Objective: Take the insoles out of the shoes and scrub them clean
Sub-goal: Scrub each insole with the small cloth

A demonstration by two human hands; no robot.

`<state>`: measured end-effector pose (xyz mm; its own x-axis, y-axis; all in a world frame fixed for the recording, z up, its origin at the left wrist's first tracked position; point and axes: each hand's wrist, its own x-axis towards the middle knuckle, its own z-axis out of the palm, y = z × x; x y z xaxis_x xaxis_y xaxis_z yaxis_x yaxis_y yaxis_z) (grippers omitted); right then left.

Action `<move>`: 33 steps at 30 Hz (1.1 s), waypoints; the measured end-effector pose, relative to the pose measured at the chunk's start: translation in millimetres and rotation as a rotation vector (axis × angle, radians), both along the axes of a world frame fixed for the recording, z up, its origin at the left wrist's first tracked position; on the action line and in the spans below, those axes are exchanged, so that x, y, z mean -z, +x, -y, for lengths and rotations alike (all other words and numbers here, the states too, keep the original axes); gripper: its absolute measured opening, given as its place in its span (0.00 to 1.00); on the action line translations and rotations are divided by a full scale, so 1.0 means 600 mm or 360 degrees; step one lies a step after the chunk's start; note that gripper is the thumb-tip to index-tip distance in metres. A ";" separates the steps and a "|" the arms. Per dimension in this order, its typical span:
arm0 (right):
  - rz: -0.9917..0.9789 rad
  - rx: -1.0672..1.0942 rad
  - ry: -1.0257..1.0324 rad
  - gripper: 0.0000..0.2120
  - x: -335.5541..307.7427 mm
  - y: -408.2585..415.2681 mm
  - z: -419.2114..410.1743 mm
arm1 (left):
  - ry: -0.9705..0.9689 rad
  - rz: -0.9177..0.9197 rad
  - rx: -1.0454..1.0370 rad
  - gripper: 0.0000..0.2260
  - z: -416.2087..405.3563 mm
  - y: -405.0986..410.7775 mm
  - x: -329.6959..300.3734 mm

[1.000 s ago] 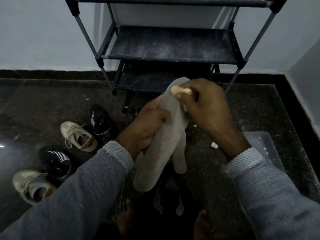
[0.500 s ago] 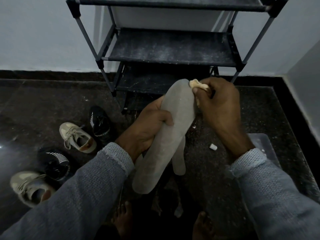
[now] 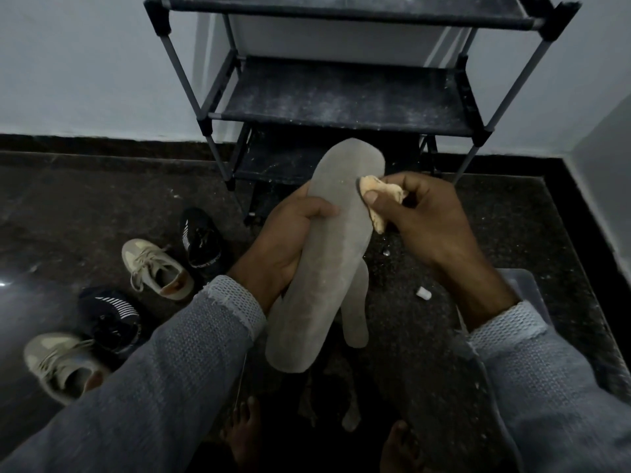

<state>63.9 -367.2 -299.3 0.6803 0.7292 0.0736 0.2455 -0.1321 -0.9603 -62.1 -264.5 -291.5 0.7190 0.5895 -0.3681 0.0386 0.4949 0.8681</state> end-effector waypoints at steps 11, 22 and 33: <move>0.0587 0.0208 0.0039 0.06 0.012 -0.007 -0.008 | -0.0240 -0.0003 -0.0019 0.17 0.015 0.004 -0.003; 0.0874 0.0092 -0.0030 0.07 0.003 -0.016 -0.009 | -0.0307 0.0035 -0.0025 0.19 0.016 0.005 0.000; 0.0886 0.0037 -0.0015 0.06 0.004 -0.022 -0.017 | -0.0299 0.0087 0.0009 0.16 0.021 0.005 0.000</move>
<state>50.7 -356.9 -301.6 0.5563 0.7170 0.4200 0.7126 -0.1516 -0.6850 -59.4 -276.9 -291.5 0.7443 0.5098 -0.4314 -0.0028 0.6483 0.7613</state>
